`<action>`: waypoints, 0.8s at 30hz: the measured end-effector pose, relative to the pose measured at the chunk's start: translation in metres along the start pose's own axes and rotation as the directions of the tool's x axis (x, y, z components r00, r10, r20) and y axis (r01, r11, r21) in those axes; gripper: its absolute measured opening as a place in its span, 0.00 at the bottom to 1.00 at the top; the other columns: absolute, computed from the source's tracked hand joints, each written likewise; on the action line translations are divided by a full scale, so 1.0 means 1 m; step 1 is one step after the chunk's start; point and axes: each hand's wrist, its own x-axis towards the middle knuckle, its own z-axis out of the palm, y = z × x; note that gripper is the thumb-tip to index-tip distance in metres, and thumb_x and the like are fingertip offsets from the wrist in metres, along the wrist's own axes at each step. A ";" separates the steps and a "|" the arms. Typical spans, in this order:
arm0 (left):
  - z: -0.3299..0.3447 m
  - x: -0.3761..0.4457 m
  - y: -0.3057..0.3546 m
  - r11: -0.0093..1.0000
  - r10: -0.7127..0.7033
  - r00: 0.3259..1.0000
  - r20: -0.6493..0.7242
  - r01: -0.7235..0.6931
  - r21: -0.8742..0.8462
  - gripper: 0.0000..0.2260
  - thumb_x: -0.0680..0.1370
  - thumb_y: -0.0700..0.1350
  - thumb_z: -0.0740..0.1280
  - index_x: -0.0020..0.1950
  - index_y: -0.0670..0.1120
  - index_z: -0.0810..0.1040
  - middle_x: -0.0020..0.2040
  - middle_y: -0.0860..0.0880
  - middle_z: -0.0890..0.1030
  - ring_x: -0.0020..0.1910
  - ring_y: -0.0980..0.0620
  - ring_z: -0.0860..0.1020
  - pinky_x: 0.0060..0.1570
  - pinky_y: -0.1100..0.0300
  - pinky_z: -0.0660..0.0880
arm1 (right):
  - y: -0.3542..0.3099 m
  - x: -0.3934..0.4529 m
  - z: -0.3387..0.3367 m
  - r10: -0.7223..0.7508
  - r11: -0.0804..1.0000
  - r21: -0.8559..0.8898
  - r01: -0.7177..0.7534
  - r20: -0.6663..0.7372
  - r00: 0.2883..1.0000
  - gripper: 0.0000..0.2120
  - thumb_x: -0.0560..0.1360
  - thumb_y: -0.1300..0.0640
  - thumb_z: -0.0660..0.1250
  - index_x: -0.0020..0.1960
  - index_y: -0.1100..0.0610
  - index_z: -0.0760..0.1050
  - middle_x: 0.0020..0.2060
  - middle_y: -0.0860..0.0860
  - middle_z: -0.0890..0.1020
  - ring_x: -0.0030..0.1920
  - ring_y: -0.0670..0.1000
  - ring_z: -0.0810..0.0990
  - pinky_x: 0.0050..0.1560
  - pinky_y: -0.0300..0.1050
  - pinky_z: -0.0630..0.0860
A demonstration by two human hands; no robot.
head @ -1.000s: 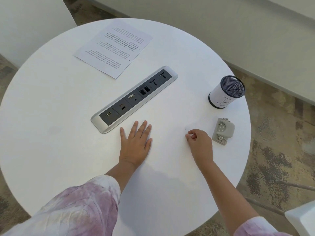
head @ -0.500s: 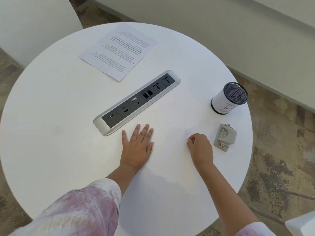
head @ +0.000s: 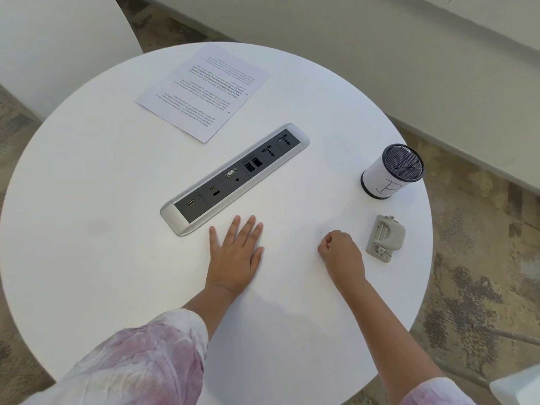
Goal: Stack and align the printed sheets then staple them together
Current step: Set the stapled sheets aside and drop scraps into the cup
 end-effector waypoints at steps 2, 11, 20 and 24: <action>0.001 0.001 0.000 1.000 -0.003 1.000 0.013 0.003 0.000 0.25 0.78 0.55 0.43 0.74 0.52 0.60 0.75 0.54 0.61 0.75 0.48 0.56 0.68 0.33 0.50 | 0.007 0.001 -0.001 0.005 0.998 0.067 -0.006 0.019 1.000 0.06 0.75 0.57 0.60 0.47 0.58 0.73 0.41 0.52 0.77 0.39 0.53 0.76 0.36 0.44 0.68; -0.001 0.000 0.000 1.000 0.009 1.000 -0.009 -0.009 -0.013 0.25 0.78 0.54 0.44 0.72 0.51 0.64 0.74 0.52 0.64 0.74 0.46 0.60 0.67 0.32 0.53 | 0.001 0.019 -0.063 0.046 0.768 0.640 0.017 -0.082 0.996 0.13 0.77 0.61 0.59 0.34 0.52 0.69 0.26 0.51 0.70 0.19 0.40 0.68 0.21 0.31 0.65; 0.002 0.000 -0.002 1.000 0.007 1.000 0.007 -0.007 -0.008 0.25 0.78 0.55 0.42 0.74 0.52 0.60 0.75 0.54 0.61 0.75 0.47 0.56 0.68 0.34 0.50 | 0.006 0.087 -0.149 0.104 0.857 0.510 0.070 -0.305 0.947 0.13 0.76 0.59 0.58 0.49 0.68 0.77 0.27 0.51 0.73 0.18 0.40 0.71 0.21 0.27 0.68; -0.002 0.000 0.000 1.000 0.025 0.999 -0.026 -0.025 0.003 0.24 0.78 0.53 0.47 0.71 0.50 0.67 0.72 0.52 0.68 0.72 0.45 0.64 0.64 0.31 0.58 | 0.018 0.108 -0.155 0.196 0.843 0.537 -0.024 -0.267 0.943 0.13 0.77 0.57 0.61 0.55 0.63 0.78 0.28 0.51 0.73 0.26 0.47 0.70 0.24 0.29 0.73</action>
